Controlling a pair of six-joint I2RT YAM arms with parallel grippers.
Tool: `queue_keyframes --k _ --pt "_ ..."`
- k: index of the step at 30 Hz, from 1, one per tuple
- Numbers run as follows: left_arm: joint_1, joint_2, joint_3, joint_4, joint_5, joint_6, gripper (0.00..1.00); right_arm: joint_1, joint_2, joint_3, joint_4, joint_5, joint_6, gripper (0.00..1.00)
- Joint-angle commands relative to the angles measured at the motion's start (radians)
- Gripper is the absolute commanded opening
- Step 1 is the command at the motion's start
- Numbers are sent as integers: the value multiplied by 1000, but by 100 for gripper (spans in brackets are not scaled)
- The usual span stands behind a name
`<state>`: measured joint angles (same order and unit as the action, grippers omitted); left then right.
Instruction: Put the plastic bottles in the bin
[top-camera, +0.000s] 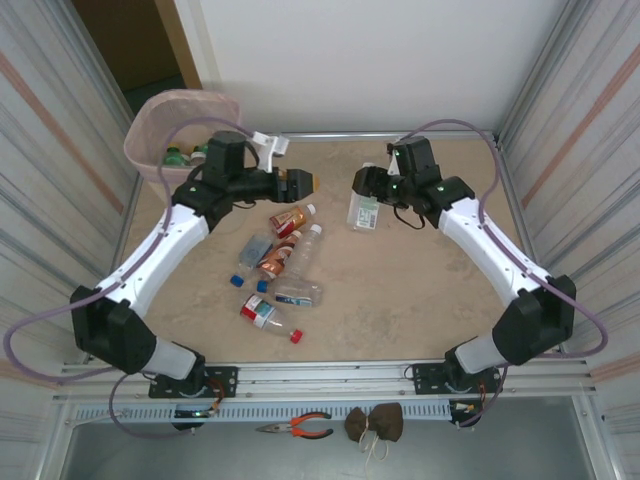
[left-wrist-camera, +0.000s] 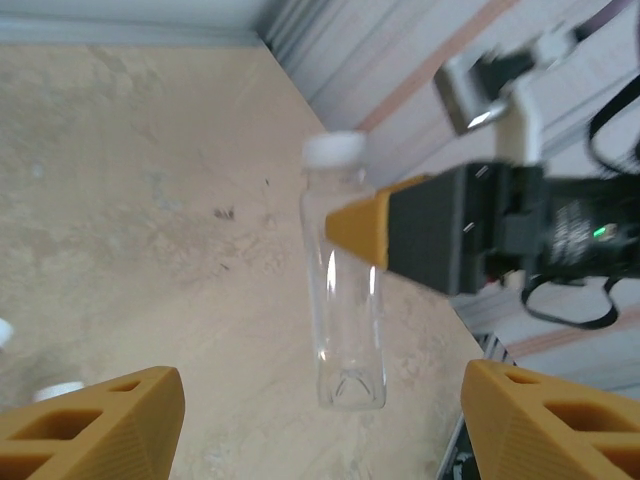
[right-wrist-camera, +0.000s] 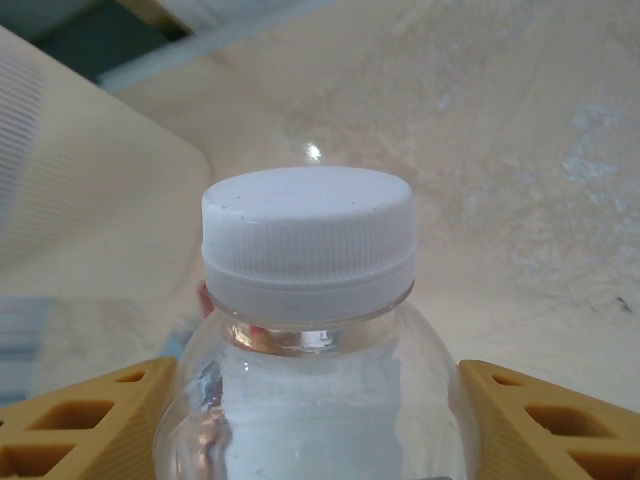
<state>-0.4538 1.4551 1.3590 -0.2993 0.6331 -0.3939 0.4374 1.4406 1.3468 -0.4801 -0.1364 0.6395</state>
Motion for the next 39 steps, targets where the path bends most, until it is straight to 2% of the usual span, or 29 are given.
queue_keyframes --k 1,6,12,23,28,39 --pt "-49 37 17 36 -20 -8 74 -5 -59 -27 98 -20 119 58" --pt "-112 106 59 36 -22 3 74 -6 -91 -34 114 -12 148 57" --pt "-182 180 154 -61 -82 91 73 -6 -117 -43 121 -24 172 57" --pt "-264 264 298 -211 -100 245 61 -11 -138 -41 118 -17 178 57" --pt "-290 289 349 -286 -149 295 57 -10 -146 -41 119 -11 180 57" --pt "-293 288 352 -276 -163 305 44 -14 -158 -41 120 3 178 57"
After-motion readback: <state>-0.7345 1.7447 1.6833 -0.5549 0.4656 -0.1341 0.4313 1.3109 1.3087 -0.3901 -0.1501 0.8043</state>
